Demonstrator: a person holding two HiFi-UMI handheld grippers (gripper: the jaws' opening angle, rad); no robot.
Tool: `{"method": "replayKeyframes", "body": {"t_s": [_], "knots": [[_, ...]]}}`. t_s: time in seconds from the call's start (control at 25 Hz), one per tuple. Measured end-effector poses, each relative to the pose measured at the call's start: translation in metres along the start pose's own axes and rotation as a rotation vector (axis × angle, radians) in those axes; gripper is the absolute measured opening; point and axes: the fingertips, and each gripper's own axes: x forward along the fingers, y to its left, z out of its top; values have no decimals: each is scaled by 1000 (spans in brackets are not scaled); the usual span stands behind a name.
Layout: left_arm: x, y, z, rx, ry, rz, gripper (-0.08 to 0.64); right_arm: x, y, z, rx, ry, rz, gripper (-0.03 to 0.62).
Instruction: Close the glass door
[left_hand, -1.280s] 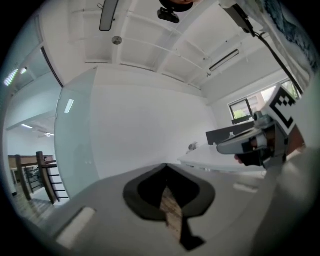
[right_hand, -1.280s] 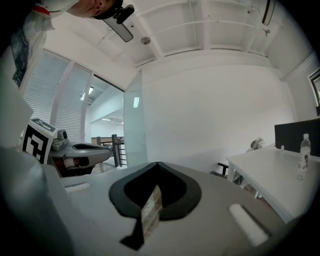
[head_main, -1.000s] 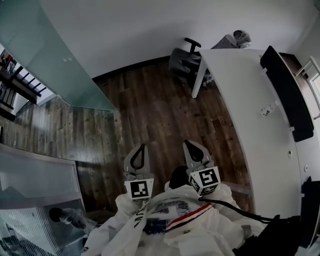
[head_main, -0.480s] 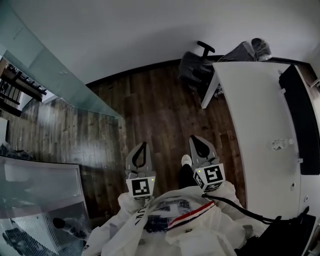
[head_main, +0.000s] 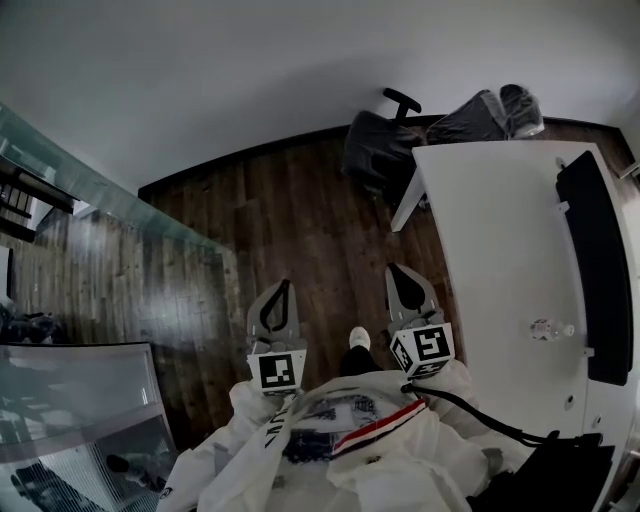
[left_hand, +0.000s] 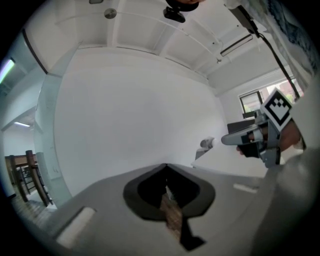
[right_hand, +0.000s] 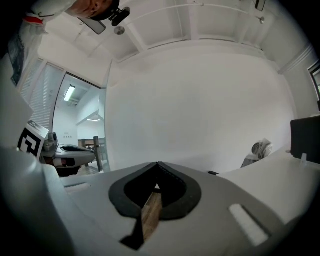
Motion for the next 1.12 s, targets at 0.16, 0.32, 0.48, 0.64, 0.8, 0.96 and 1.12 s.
{"method": "replayKeyframes", "body": {"t_s": [0.16,0.32,0.48,0.64,0.8,0.96,1.12], "knots": [[28,-7,5,15,19,0,3,15,-23,4,8,-1,16,6],[48,-4,17,35,0,22,3,37,-38,13,2,-17,42,6],[58,16,8,32,37,62,3,64,-34,13,3,-10,85,6],[83,44,-3,15,40,105,3,105,-31,5,-3,22,122,6],[118,77,-22,14,34,136,3,154,-25,-2,-37,49,161,6],[166,121,-21,2,45,154,3,226,-21,4,-62,64,192,6],[216,174,-22,-15,47,177,3,304,-15,22,-69,63,217,6]]}}
